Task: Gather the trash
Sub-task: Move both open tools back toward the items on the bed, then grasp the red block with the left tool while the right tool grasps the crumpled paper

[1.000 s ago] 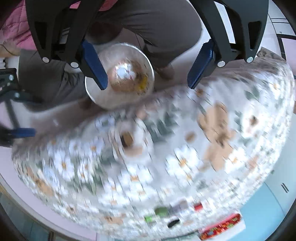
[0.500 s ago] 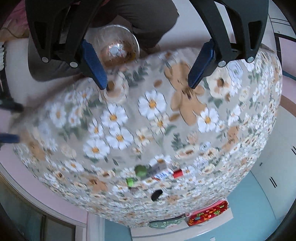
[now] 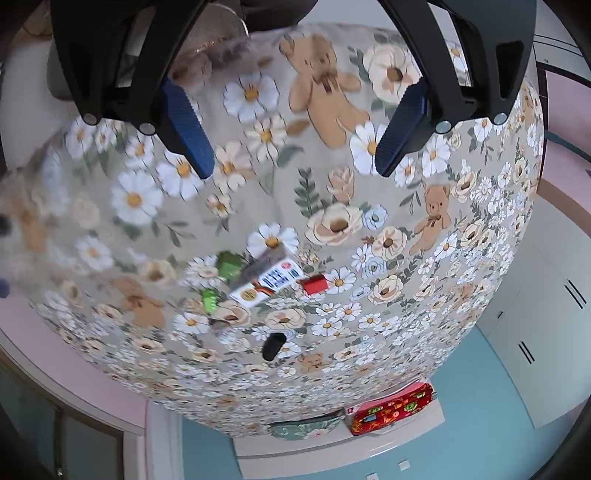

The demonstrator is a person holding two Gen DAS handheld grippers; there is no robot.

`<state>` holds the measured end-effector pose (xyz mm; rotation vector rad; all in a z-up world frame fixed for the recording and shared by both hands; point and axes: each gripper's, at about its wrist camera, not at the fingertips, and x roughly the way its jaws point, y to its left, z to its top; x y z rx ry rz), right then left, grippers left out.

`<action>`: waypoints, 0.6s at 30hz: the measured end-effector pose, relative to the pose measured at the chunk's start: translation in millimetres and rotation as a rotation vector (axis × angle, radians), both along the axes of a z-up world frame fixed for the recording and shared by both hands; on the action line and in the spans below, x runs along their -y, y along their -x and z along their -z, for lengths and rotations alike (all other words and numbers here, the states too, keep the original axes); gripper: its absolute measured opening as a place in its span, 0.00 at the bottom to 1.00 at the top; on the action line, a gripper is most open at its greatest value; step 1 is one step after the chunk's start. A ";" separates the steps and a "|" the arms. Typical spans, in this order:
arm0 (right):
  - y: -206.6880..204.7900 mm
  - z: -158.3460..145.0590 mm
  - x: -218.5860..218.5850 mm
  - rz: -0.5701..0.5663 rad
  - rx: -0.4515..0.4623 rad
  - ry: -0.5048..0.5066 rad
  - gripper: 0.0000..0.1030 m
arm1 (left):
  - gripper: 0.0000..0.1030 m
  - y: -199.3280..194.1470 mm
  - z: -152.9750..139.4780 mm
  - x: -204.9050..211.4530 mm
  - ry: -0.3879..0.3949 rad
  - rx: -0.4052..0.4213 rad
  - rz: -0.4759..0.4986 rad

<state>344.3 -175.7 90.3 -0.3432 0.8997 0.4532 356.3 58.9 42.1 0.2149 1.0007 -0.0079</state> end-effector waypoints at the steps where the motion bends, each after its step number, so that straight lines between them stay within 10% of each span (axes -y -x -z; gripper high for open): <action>1: -11.1 -1.1 -0.6 0.004 -0.003 -0.008 0.73 | 0.88 -6.8 0.7 -1.3 0.007 -0.006 -0.003; 18: -185.9 38.1 -31.6 0.068 -0.056 -0.008 0.73 | 0.88 -160.2 41.2 -40.9 0.082 -0.078 -0.177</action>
